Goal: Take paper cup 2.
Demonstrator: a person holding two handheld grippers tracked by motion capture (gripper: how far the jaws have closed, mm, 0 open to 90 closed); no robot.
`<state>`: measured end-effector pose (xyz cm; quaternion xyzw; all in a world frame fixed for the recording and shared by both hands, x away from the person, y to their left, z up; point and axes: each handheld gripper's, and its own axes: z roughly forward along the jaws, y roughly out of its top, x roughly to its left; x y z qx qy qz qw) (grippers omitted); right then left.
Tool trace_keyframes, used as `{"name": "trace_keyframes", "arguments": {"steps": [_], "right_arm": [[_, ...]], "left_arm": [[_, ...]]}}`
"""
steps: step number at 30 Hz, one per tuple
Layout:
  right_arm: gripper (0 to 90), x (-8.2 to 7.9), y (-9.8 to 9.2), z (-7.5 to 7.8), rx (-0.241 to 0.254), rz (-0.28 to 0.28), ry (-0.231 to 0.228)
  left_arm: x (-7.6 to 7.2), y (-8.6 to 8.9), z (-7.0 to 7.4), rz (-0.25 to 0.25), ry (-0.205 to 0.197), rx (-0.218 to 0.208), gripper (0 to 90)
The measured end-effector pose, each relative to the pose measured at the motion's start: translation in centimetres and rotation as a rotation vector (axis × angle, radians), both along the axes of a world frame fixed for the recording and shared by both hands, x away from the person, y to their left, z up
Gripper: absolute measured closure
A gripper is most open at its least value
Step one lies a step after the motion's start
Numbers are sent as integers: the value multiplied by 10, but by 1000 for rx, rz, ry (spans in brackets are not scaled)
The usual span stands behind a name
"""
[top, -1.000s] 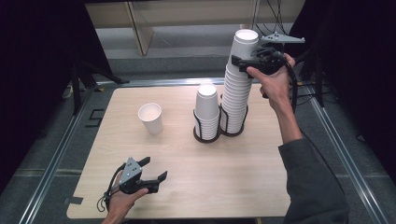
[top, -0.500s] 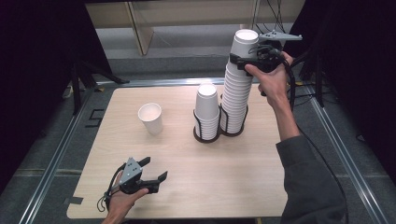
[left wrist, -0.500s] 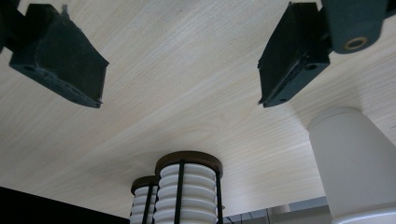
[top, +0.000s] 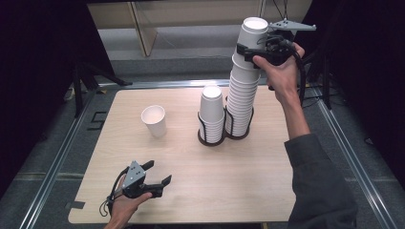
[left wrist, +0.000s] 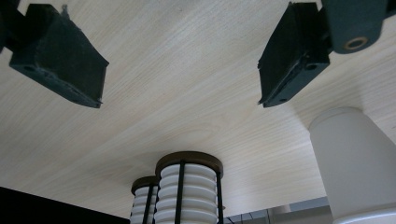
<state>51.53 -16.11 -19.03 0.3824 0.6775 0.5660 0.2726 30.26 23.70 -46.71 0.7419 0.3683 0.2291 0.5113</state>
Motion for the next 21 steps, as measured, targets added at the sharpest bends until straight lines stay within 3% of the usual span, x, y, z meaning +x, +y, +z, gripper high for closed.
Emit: {"name": "trace_keyframes", "arguments": {"steps": [11, 15, 21], "right_arm": [[176, -12, -8, 39, 47, -23, -81], [177, -22, -14, 48, 42, -29, -107], [178, -43, -31, 55, 46, -26, -112]], "left_arm": [[-1, 0, 0, -3, 7, 7, 144], [-1, -1, 1, -3, 13, 15, 144], [-1, -1, 0, -4, 10, 15, 144]]}}
